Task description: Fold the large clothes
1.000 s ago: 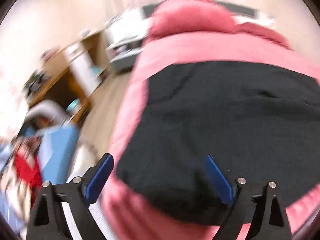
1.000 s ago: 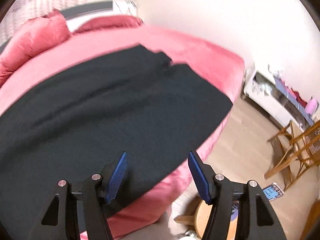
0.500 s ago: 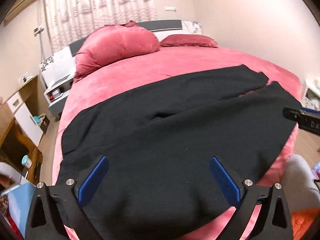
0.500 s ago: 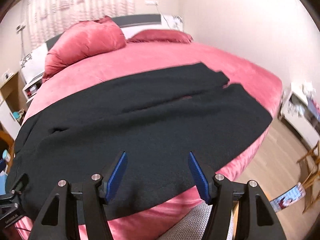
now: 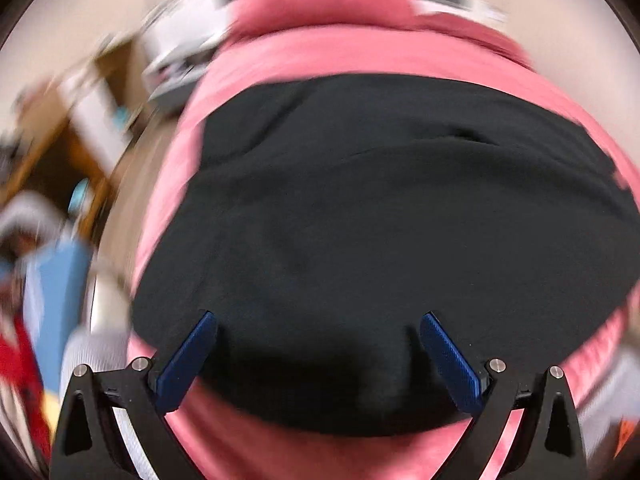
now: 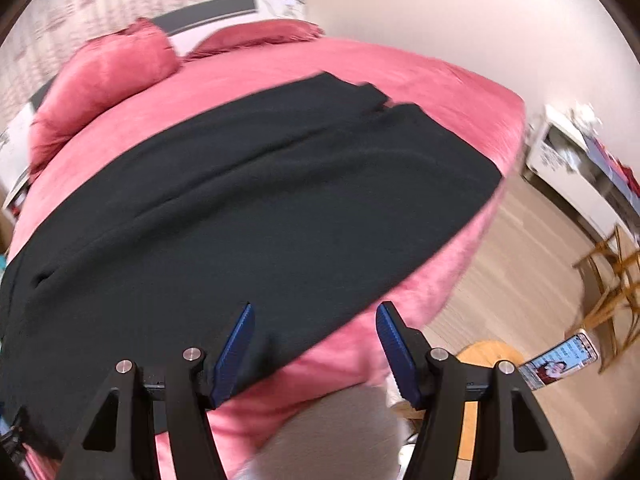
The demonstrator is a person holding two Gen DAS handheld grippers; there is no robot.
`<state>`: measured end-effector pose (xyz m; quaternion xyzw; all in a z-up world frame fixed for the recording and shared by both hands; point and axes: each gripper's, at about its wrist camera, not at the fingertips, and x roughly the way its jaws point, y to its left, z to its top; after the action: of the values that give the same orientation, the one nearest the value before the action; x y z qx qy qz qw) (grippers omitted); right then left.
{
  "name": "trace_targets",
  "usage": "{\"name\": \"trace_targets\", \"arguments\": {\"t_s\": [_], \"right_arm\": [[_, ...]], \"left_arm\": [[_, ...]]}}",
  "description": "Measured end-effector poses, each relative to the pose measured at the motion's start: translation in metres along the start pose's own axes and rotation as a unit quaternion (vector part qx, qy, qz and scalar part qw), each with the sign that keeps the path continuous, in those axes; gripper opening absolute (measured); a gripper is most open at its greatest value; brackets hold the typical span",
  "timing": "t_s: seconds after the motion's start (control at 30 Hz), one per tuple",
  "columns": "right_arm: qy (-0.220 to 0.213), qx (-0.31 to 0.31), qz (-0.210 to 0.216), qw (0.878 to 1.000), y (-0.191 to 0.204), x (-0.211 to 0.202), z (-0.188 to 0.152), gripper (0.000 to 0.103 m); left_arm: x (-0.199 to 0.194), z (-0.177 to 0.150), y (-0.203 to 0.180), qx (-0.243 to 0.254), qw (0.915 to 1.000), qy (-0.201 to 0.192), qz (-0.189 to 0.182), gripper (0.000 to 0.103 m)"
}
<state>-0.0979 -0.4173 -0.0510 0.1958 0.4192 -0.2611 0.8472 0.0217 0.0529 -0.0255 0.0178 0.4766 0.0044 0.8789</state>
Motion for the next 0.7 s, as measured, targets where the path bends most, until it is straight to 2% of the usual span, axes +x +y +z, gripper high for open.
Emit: {"name": "trace_targets", "arguments": {"t_s": [0.1, 0.13, 0.27, 0.33, 0.4, 0.57, 0.63, 0.7], "right_arm": [[0.008, 0.025, -0.016, 1.0, -0.029, 0.016, 0.005, 0.064], [0.01, 0.033, -0.016, 0.999, -0.039, 0.022, 0.006, 0.064], [0.025, 0.092, 0.018, 0.995, -0.076, 0.048, 0.009, 0.064], [0.031, 0.124, 0.036, 0.991, -0.089, 0.058, 0.009, 0.064], [0.038, 0.16, 0.057, 0.985, -0.102, 0.07, 0.011, 0.064], [0.029, 0.201, 0.09, 0.975, -0.119, 0.087, 0.02, 0.064], [0.029, 0.22, 0.111, 0.969, -0.124, 0.094, 0.025, 0.058], [0.027, 0.239, 0.133, 0.961, -0.126, 0.101, 0.031, 0.053]], "left_arm": [[0.012, -0.009, 0.041, -0.077, 0.9958, 0.039, 0.029, 0.101], [0.017, -0.014, 0.053, -0.106, 0.9919, 0.057, 0.039, 0.101], [0.027, -0.029, 0.077, -0.179, 0.9789, 0.092, 0.034, 0.101], [0.031, -0.034, 0.08, -0.198, 0.9744, 0.104, 0.021, 0.101], [0.033, -0.037, 0.077, -0.199, 0.9738, 0.109, 0.012, 0.101], [0.034, -0.041, 0.068, -0.203, 0.9731, 0.109, 0.004, 0.1], [0.033, -0.041, 0.071, -0.21, 0.9717, 0.109, -0.004, 0.092], [0.027, -0.041, 0.073, -0.23, 0.9672, 0.101, -0.036, 0.088]]}}
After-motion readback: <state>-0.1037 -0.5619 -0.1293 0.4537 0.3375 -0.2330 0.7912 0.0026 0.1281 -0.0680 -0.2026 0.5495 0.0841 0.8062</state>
